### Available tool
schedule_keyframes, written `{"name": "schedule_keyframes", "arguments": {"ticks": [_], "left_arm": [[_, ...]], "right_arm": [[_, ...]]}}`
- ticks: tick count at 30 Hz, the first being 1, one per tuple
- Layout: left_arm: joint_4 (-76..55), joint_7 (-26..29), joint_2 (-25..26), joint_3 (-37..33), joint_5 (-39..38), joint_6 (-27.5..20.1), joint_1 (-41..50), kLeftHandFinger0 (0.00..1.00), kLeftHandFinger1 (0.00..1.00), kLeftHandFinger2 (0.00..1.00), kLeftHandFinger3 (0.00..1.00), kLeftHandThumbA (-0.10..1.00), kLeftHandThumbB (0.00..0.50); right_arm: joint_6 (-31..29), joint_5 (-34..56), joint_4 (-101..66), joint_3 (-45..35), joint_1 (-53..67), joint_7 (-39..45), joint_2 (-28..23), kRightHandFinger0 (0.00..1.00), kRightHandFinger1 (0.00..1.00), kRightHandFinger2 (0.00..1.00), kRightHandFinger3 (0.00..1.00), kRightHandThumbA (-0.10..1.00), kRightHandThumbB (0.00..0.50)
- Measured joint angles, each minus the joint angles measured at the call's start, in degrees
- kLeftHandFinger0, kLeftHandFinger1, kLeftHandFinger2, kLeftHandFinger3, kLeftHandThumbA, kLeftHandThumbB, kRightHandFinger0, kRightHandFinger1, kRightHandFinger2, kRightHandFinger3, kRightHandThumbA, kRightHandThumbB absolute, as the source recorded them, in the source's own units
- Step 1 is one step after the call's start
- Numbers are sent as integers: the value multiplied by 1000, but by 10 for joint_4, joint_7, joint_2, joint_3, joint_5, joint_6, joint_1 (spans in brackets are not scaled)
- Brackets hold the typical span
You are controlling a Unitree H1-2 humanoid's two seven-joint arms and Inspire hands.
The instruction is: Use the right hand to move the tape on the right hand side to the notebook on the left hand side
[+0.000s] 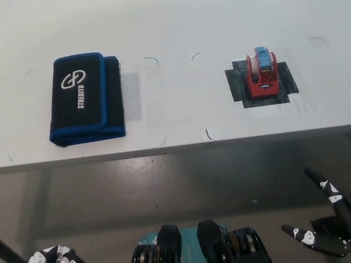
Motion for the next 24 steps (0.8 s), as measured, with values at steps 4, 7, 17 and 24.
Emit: {"name": "schedule_keyframes", "arguments": {"ticks": [4, 7, 17, 24], "left_arm": [[1, -1, 0, 3, 2, -3, 6, 223, 154, 177, 334, 44, 78], [1, -2, 1, 5, 3, -3, 11, 219, 155, 183, 339, 38, 79], [3, -2, 1, 5, 5, -5, 10, 302, 172, 183, 339, 44, 67], [5, -4, 1, 4, 7, -12, 6, 296, 161, 167, 331, 62, 63]], "right_arm": [[23, -31, -45, -1, -8, 0, 1, 1000, 1000, 1000, 1000, 1000, 320], [57, -53, -90, -11, -47, 2, -2, 1000, 1000, 1000, 1000, 928, 326], [175, -95, -107, -35, -284, 34, -56, 1000, 1000, 1000, 1000, 908, 483], [212, -101, 7, -35, -406, 42, -72, 1000, 1000, 1000, 1000, 871, 407]]}}
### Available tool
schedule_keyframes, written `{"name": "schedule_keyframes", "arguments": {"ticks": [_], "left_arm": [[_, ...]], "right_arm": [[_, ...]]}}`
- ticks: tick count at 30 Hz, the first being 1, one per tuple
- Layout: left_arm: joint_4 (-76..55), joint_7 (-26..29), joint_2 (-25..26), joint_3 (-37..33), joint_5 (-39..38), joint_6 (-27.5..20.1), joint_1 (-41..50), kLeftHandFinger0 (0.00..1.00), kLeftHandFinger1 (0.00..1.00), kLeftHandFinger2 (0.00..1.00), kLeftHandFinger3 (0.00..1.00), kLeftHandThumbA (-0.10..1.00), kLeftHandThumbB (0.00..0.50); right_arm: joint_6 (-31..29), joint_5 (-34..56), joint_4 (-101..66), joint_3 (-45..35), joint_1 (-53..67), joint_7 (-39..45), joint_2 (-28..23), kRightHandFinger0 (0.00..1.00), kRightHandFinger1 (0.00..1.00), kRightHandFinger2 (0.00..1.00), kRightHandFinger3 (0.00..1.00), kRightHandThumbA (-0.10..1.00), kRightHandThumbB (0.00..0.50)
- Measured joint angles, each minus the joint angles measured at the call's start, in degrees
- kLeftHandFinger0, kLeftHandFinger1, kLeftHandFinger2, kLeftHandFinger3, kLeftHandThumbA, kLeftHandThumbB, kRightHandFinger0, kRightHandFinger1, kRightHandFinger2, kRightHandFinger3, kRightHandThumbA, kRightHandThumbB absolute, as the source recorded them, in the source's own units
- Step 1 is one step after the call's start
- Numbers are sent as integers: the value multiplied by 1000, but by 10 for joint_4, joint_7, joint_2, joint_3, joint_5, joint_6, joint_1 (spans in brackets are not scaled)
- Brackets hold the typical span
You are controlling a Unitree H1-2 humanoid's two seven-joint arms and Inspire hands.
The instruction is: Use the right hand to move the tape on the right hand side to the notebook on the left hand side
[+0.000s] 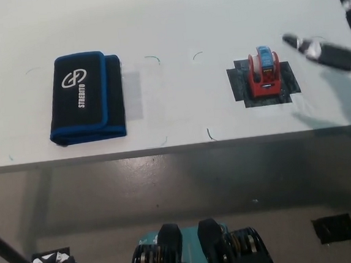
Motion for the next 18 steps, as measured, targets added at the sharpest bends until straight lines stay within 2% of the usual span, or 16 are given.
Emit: {"name": "schedule_keyframes", "arguments": {"ticks": [1, 2, 3, 5, 8, 10, 18], "left_arm": [[0, 0, 0, 0, 0, -1, 0, 299, 162, 167, 331, 63, 63], [0, -1, 0, -1, 0, -3, 0, 296, 157, 162, 330, 64, 66], [1, -2, 0, -1, 0, -4, 0, 295, 165, 169, 329, 54, 61], [1, -3, 0, -1, 0, -5, -1, 295, 171, 176, 328, 52, 63], [2, -3, 0, -2, 0, -7, -1, 291, 176, 182, 331, 80, 60], [2, -3, 0, -3, 1, -9, 0, 258, 165, 181, 335, 61, 63], [3, -3, 0, -5, 9, -10, 1, 263, 167, 183, 342, 38, 64]], "right_arm": [[1, 0, 14, 0, -8, 0, 0, 1000, 1000, 1000, 1000, 855, 453], [4, 1, 32, -2, -15, 0, 0, 1000, 1000, 1000, 1000, 818, 448], [4, 3, 47, -4, -21, 0, 1, 1000, 1000, 1000, 1000, 834, 473], [4, 10, 100, -14, -35, -2, 6, 1000, 1000, 1000, 1000, 795, 460], [4, 26, 177, -31, -58, -4, 10, 1000, 1000, 1000, 1000, 810, 455], [2, 31, 212, -38, -69, -7, 10, 1000, 1000, 1000, 1000, 780, 436], [-11, 40, 359, -34, -117, -35, 14, 1000, 1000, 1000, 1000, 841, 429]]}}
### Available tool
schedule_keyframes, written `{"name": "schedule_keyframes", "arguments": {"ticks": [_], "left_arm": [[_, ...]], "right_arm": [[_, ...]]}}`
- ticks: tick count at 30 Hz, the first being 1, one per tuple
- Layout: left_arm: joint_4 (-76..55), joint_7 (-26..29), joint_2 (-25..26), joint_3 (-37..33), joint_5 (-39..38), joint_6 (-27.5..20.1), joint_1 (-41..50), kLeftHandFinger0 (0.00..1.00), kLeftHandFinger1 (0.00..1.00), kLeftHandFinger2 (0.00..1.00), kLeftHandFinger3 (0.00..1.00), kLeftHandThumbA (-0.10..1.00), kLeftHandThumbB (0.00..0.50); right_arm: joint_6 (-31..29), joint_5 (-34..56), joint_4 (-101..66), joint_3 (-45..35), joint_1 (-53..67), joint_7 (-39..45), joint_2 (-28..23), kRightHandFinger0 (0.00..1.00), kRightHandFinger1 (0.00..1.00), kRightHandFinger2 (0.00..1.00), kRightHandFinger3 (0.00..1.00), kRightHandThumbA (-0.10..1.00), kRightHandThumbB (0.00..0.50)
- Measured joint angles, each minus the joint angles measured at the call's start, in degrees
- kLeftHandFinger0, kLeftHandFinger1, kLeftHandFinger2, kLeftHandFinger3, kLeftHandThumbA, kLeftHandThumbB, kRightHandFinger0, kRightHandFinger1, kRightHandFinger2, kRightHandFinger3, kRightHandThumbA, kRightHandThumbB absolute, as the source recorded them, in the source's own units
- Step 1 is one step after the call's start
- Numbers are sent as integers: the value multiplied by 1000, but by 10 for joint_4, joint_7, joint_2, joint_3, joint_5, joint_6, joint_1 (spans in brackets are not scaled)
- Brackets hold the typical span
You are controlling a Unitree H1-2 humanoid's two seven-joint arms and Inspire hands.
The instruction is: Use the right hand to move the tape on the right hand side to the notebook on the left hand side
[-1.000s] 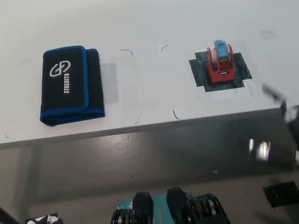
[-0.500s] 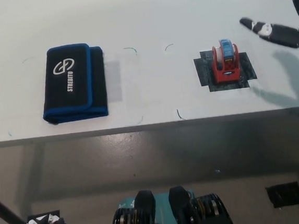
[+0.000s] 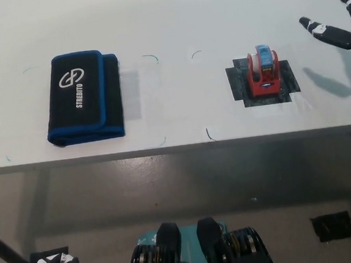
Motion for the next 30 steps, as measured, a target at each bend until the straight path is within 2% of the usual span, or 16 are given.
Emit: {"name": "schedule_keyframes", "arguments": {"ticks": [7, 10, 12, 14, 17, 24, 27, 29, 30], "left_arm": [[0, 0, 0, 0, 1, 0, 0, 269, 171, 185, 338, 22, 63], [0, 0, 0, -1, 1, 0, -1, 268, 167, 179, 337, 6, 62], [0, 0, 0, -1, 2, 0, -2, 290, 173, 182, 335, 8, 63], [0, -2, 0, -1, 1, 0, -3, 287, 170, 180, 333, 13, 64], [0, -4, 0, -1, 1, 0, -4, 314, 173, 173, 327, 38, 67], [0, -8, 0, 0, 0, 0, -6, 291, 169, 176, 329, 40, 70], [0, -8, 0, 0, 0, 0, -8, 281, 165, 175, 328, 39, 78], [0, -8, 0, 0, 0, 0, -10, 282, 164, 174, 328, 39, 79], [0, -9, 0, 0, 0, 1, -11, 282, 163, 173, 328, 32, 76]], "right_arm": [[-1, -6, 56, 22, -31, -29, 0, 1000, 1000, 1000, 1000, 836, 403], [-2, -10, 66, 30, -31, -41, 1, 1000, 1000, 1000, 1000, 900, 457], [-4, -12, 77, 33, -30, -48, 1, 1000, 1000, 1000, 1000, 953, 457], [-8, -14, 88, 38, -27, -57, 1, 1000, 1000, 1000, 1000, 919, 434], [-18, -14, 103, 39, -17, -67, 3, 1000, 1000, 1000, 1000, 909, 445], [-50, -13, 124, 44, 12, -84, 13, 1000, 1000, 1000, 1000, 920, 394], [-63, -13, 129, 47, 23, -88, 16, 1000, 1000, 1000, 1000, 850, 338], [-70, -12, 129, 47, 33, -88, 19, 1000, 1000, 1000, 1000, 843, 337], [-73, -11, 129, 47, 38, -88, 20, 1000, 1000, 1000, 1000, 853, 357]]}}
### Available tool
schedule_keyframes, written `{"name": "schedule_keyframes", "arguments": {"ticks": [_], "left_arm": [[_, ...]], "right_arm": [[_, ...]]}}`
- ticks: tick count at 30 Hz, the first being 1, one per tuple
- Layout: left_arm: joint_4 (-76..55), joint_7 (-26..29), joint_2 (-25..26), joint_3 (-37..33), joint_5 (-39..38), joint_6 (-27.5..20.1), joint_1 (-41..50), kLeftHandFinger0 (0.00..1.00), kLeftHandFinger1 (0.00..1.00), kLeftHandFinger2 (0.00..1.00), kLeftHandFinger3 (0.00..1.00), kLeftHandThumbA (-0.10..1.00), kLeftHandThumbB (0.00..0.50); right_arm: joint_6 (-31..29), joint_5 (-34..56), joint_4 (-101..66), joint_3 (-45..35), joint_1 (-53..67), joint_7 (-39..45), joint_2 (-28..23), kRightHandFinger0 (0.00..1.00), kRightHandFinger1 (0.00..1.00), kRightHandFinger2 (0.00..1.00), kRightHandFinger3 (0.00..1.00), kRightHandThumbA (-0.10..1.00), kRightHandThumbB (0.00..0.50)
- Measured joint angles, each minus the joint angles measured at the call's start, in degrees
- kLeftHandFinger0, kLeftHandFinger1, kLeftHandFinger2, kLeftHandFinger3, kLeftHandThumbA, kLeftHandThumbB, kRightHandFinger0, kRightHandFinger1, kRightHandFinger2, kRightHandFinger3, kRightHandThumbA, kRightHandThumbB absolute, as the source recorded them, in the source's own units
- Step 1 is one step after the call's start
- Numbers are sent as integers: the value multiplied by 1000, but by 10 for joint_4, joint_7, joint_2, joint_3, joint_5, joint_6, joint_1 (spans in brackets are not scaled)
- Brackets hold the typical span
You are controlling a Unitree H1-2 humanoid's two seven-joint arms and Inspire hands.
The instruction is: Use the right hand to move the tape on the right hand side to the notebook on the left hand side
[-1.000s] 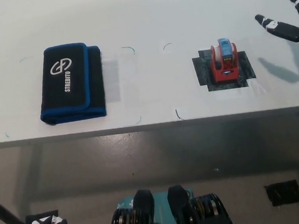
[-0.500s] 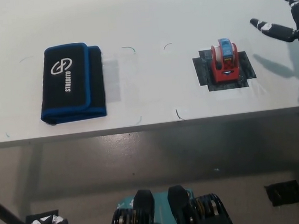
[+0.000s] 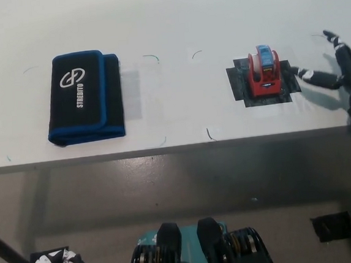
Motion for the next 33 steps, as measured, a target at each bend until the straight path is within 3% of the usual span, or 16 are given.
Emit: {"name": "schedule_keyframes", "arguments": {"ticks": [6, 9, 16, 23, 33], "left_arm": [[0, 0, 0, 0, 0, 0, -1, 305, 170, 178, 328, 30, 81], [2, 0, 0, 0, 0, -1, -1, 264, 155, 168, 319, 22, 78], [6, 0, 0, -1, 0, -3, -1, 293, 154, 158, 311, 24, 87], [7, -1, 0, -4, 0, -3, 0, 293, 161, 169, 318, 71, 84], [7, -1, 0, -12, 2, -2, 0, 272, 150, 160, 317, 44, 88]], "right_arm": [[-19, 2, 12, 0, 24, -5, 16, 1000, 1000, 1000, 1000, 862, 319], [-35, 2, 22, 1, 25, -15, 18, 1000, 1000, 1000, 1000, 886, 331], [-49, 4, 30, 3, 25, -25, 19, 1000, 1000, 1000, 1000, 888, 367], [-54, 3, 35, 15, 24, -31, 19, 1000, 1000, 1000, 1000, 900, 363], [-54, 1, 18, 29, 28, -30, 24, 1000, 1000, 1000, 1000, 888, 407]]}}
